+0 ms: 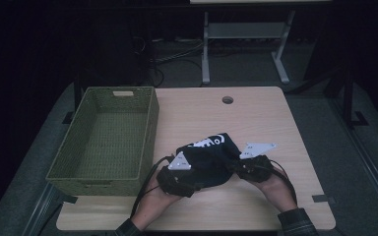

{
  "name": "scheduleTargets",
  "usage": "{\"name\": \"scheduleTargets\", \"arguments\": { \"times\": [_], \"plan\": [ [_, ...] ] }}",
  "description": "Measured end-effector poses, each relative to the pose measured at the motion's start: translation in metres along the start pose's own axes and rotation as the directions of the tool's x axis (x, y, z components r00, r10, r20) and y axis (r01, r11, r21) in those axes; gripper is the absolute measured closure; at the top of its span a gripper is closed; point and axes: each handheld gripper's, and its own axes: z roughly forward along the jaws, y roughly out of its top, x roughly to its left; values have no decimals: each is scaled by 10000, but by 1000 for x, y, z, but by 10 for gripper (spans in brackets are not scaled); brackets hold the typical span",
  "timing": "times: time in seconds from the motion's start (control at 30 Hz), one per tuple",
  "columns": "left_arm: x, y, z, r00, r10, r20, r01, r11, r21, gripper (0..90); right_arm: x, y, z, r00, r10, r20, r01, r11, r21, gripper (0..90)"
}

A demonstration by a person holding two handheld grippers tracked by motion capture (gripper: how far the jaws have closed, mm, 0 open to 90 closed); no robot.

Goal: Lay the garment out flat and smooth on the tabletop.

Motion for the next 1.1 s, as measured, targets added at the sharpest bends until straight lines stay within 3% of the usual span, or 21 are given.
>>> {"name": "scheduleTargets", "arguments": {
  "times": [0.17,0.3,0.6,0.9,1.1],
  "plan": [
    [-1,1,13,9989,463,105,-465,9988,154,470,2,0,-1,9999,-36,-94,37,10000,15,787],
    [1,2,24,9970,738,220,-743,9969,253,590,2,0,-2,9999,3,-147,-2,10000,45,787],
    [4,0,34,9934,751,868,-824,9931,832,830,-1,1,-6,9984,389,-410,-387,9992,60,792],
    [-3,-7,26,9848,894,1486,-1044,9899,960,839,-7,14,-23,9985,533,-112,-535,9983,-216,795],
    [-6,-14,19,9787,1013,1786,-1209,9873,1029,838,-19,27,-31,9984,557,131,-551,9974,-460,796]
  ]
}}
